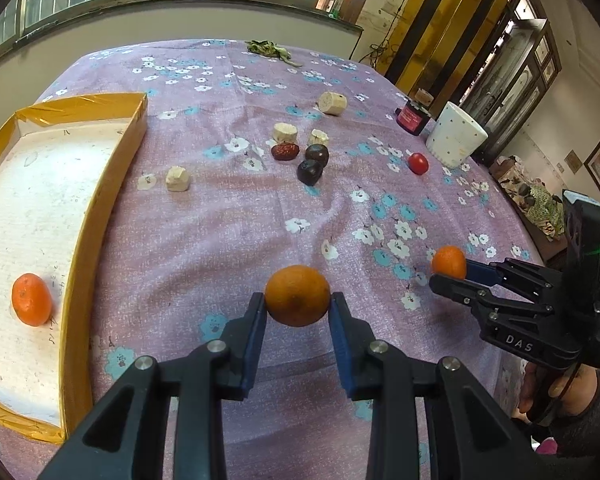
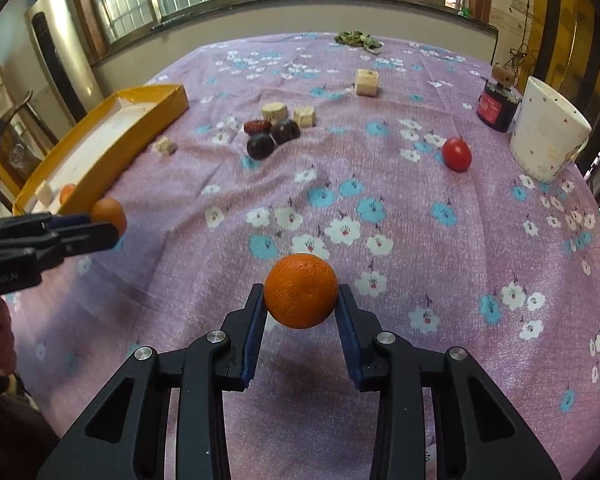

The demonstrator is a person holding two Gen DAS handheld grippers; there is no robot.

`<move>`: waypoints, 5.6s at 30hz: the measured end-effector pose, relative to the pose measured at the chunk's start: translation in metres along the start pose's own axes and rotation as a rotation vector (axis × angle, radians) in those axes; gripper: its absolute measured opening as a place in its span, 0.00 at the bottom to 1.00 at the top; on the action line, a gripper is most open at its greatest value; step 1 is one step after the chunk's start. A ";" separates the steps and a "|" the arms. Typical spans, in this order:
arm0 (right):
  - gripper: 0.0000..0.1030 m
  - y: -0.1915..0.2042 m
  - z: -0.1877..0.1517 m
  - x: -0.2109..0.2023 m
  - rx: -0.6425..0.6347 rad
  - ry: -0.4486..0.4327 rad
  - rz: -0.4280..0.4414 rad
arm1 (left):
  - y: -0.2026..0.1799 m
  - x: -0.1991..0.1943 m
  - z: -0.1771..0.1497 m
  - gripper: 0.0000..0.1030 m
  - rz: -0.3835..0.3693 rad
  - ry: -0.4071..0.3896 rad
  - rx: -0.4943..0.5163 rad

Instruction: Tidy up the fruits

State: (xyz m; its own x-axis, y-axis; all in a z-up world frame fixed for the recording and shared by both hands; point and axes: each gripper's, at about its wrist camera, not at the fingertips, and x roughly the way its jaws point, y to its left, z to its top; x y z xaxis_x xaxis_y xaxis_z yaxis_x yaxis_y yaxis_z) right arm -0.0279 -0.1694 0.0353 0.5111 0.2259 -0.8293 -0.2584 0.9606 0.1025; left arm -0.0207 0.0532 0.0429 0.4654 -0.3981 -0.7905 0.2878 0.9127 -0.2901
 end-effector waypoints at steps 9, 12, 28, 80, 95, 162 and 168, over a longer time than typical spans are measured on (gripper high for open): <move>0.32 0.028 0.023 0.000 -0.033 -0.033 0.044 | 0.011 -0.014 0.011 0.33 0.003 -0.036 -0.019; 0.32 0.045 0.038 0.007 -0.047 -0.036 0.087 | 0.023 -0.022 0.014 0.33 0.012 -0.049 -0.042; 0.32 0.169 0.120 0.058 -0.162 -0.038 0.294 | 0.146 -0.074 0.023 0.33 0.164 -0.140 -0.197; 0.74 0.200 0.138 0.064 -0.093 -0.077 0.189 | 0.224 -0.066 0.038 0.81 0.463 -0.066 -0.191; 0.74 0.103 0.093 0.031 0.083 -0.082 0.085 | 0.118 -0.057 0.049 0.85 0.359 -0.100 -0.044; 0.47 -0.114 0.075 0.057 0.210 -0.007 0.066 | -0.029 0.103 0.097 0.73 0.156 0.014 0.047; 0.48 -0.119 0.074 0.050 0.189 -0.038 0.050 | -0.035 0.120 0.101 0.44 0.136 0.023 0.076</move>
State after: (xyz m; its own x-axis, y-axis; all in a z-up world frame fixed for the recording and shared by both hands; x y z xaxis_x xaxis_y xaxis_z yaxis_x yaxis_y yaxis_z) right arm 0.0889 -0.2605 0.0224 0.5332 0.2762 -0.7996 -0.1270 0.9606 0.2472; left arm 0.1095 -0.0358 0.0126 0.4858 -0.2684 -0.8319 0.2863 0.9480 -0.1387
